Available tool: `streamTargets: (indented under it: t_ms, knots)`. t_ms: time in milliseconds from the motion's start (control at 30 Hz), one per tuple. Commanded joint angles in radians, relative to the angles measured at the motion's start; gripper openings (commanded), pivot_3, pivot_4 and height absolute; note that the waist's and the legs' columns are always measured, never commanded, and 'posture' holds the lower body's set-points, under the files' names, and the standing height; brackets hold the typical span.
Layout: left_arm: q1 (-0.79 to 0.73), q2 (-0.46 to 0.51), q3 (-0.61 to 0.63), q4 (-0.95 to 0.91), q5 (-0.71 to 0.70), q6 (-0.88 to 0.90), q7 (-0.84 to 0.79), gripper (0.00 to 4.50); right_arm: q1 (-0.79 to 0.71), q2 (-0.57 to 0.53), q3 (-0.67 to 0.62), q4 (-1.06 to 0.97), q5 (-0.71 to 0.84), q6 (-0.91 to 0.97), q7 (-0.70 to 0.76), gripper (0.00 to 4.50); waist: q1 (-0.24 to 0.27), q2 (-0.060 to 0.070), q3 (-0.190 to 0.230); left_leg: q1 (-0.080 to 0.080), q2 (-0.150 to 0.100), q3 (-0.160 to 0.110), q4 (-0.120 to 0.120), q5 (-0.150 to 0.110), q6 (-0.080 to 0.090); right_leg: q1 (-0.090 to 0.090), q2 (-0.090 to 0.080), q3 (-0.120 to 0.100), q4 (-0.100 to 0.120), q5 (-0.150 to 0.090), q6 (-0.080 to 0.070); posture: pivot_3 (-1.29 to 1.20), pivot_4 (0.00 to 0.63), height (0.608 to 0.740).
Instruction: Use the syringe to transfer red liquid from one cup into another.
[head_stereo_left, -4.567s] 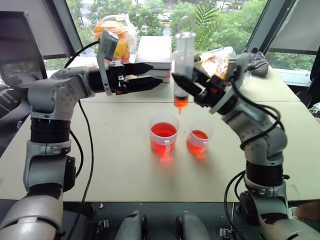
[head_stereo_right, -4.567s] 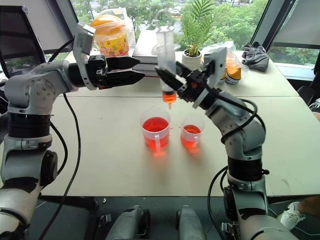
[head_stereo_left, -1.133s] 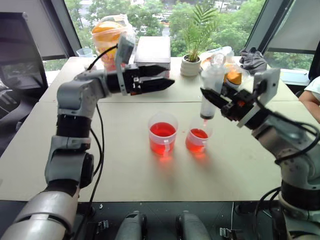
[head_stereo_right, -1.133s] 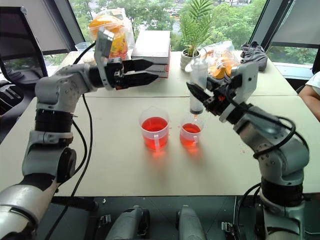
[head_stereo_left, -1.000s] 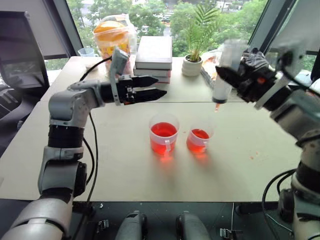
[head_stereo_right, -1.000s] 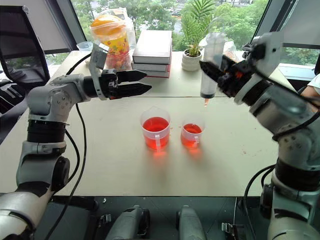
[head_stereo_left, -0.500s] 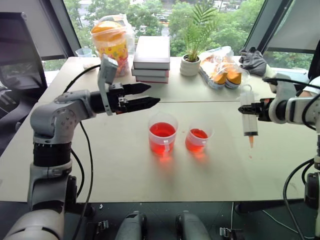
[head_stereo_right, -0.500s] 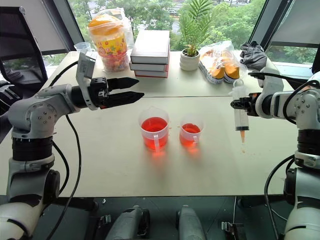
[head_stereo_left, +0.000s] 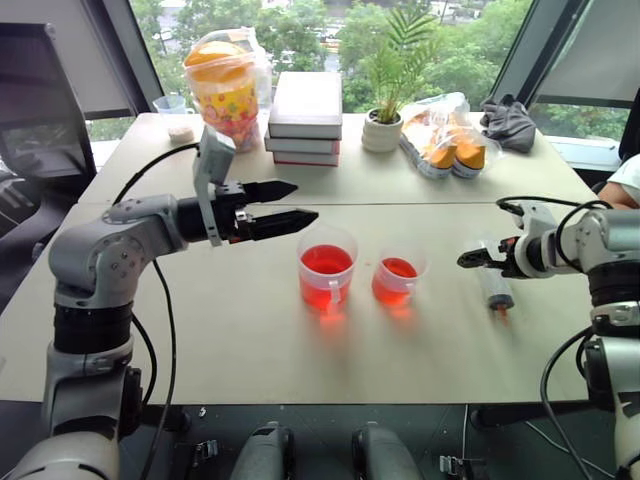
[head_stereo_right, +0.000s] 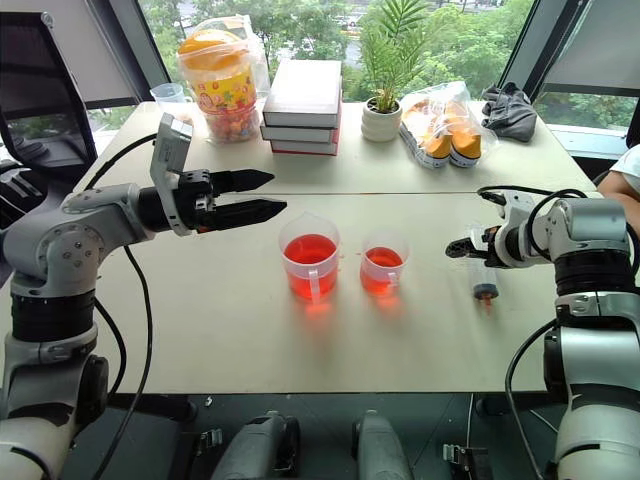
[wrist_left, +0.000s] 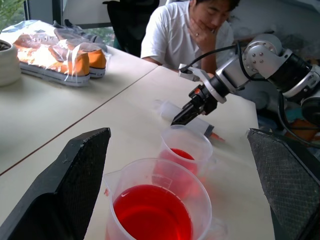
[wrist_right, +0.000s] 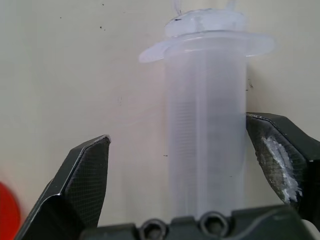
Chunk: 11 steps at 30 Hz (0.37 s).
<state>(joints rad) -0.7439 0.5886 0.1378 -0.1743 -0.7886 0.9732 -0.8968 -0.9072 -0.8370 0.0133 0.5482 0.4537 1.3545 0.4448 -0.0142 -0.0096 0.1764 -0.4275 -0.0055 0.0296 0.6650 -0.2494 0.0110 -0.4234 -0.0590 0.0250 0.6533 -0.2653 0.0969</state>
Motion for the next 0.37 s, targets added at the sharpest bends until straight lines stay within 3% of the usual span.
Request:
streamTargets:
  t_ms: [33, 133, 367]
  knots:
    - [-0.001, 0.024, 0.022, -0.034, -0.029, 0.000, -0.001, 4.50, -0.003, -0.077, -0.022, -0.184, 0.001, -0.021, 0.066, 4.45, 0.000, 0.000, 0.000, 0.000, 0.000, 0.000, 0.000, 0.000, 0.000, 0.000, 0.000, 0.000, 0.000, 0.000, 0.000, 0.00, 0.150, 0.740]
    - [0.001, 0.040, 0.014, -0.027, -0.025, -0.008, -0.006, 4.50, 0.054, -0.164, -0.038, -0.392, 0.035, -0.033, 0.151, 4.45, 0.003, 0.000, 0.000, 0.000, 0.000, -0.001, -0.001, 0.000, 0.000, 0.000, 0.000, 0.000, 0.000, 0.000, 0.000, 0.00, 0.150, 0.740]
    - [0.021, 0.075, -0.009, -0.018, -0.003, -0.031, -0.034, 4.50, 0.251, -0.290, -0.279, -0.788, 0.193, -0.082, 0.340, 4.45, 0.003, 0.000, 0.000, 0.000, 0.000, -0.001, -0.001, 0.000, 0.000, 0.001, 0.000, 0.000, -0.002, 0.000, 0.000, 0.00, 0.150, 0.740]
